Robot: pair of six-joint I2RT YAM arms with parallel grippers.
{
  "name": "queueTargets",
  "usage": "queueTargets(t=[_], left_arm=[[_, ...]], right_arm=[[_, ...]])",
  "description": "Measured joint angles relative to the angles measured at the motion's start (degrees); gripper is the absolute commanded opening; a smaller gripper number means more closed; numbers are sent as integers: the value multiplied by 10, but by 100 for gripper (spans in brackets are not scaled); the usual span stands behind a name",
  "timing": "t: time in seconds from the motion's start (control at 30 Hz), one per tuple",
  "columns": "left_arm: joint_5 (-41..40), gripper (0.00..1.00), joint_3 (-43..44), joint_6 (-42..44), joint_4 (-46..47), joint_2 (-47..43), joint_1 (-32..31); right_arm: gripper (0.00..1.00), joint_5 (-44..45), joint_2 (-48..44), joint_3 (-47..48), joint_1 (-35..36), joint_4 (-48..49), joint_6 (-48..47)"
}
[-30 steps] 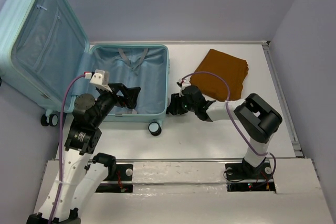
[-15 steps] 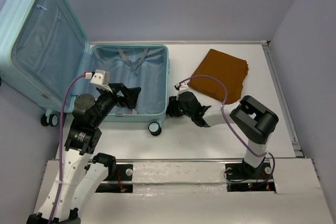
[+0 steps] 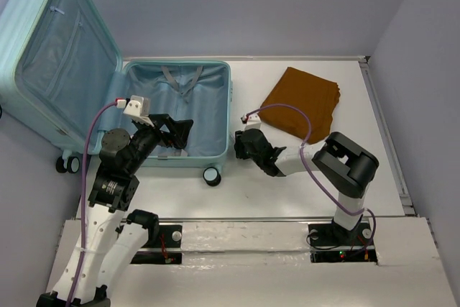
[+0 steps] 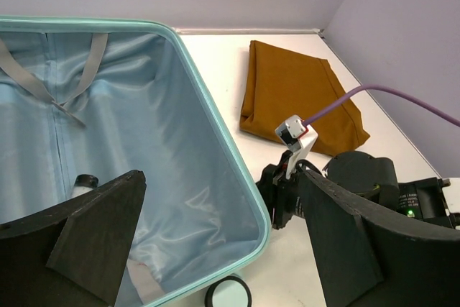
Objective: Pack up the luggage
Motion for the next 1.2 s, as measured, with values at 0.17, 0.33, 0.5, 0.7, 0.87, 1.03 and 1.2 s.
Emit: queueTargets(t=[0.17,0.33,0.5,0.7,0.87,1.03,1.2], left_arm=[[0,99,0,0,0,-1,0],[0,99,0,0,0,-2,0],[0,99,0,0,0,-2,0],[1,99,0,0,0,-5,0],[2,99,0,0,0,-9,0],[2,99,0,-2,0,-13,1],[2,99,0,-2,0,-14,3]], right_arm=[[38,-12,0,0,0,0,-28],[9,-19,9,10,0,-2,-47],[7,-3,-2,8,-1,-24,-48],[7,35,-153,-35,-1,-166,-48],[7,22,-311,-29,-2,-203,-60],[7,-54,-339,49,-2,-206,-73],[29,-143,-235,167,0,-198,-77]])
